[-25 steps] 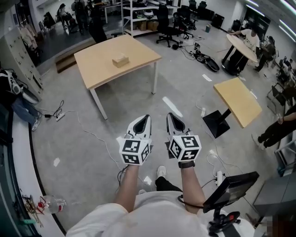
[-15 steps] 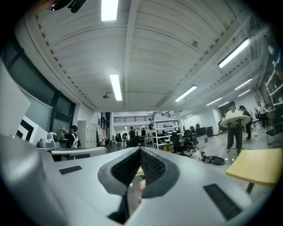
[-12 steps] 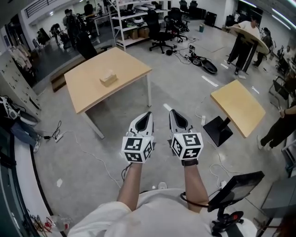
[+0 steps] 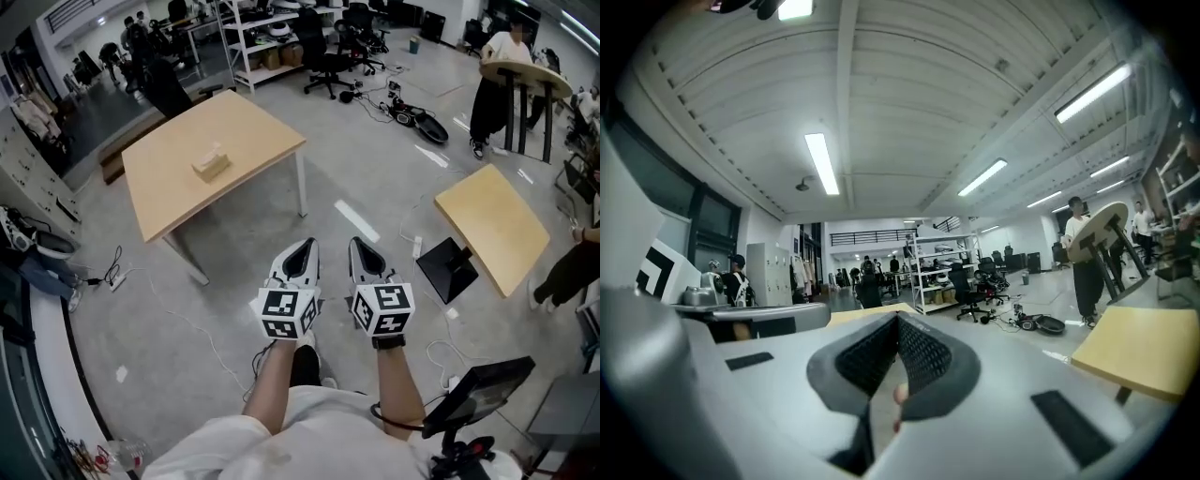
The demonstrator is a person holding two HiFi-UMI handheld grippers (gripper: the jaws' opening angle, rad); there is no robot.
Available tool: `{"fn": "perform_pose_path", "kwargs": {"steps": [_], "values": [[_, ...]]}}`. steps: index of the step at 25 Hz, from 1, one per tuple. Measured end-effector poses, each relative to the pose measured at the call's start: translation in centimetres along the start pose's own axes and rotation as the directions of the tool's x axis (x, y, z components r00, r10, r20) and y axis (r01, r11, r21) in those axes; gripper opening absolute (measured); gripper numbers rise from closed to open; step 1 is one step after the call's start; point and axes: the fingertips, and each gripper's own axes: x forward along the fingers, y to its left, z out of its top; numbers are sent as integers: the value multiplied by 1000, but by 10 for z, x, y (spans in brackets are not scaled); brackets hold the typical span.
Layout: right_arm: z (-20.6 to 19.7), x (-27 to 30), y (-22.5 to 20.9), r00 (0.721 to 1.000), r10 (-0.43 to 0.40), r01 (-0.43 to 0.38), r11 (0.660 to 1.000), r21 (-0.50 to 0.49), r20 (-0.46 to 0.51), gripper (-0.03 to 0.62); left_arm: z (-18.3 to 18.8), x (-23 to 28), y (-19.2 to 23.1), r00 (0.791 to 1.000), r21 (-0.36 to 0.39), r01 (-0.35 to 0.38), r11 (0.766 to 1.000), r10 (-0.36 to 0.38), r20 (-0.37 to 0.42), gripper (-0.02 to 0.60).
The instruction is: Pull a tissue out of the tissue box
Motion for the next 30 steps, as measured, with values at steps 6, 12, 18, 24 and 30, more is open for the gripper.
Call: {"fn": "perform_pose_path", "kwargs": {"steps": [6, 12, 18, 24, 30], "values": [[-8, 81, -51, 1000, -9, 10, 1000, 6, -26, 2, -10, 88, 39, 1000, -15, -2, 1000, 2, -2, -11], [30, 191, -80, 1000, 9, -9, 999, -31, -13, 2, 24, 187, 107, 999, -28, -14, 1000, 16, 45, -11], [76, 301, -77, 998, 58, -57, 997, -57, 27, 2, 73, 253, 199, 990, -32, -69, 997, 73, 119, -11], [64, 378, -62, 989, 150, -150, 987, -50, -22, 2, 67, 274, 270, 981, -36, -171, 985, 174, 88, -11], [58, 465, -15, 952, 304, -306, 951, -40, -42, 2, 59, 285, 342, 953, -39, -292, 956, 294, 79, -11]]}}
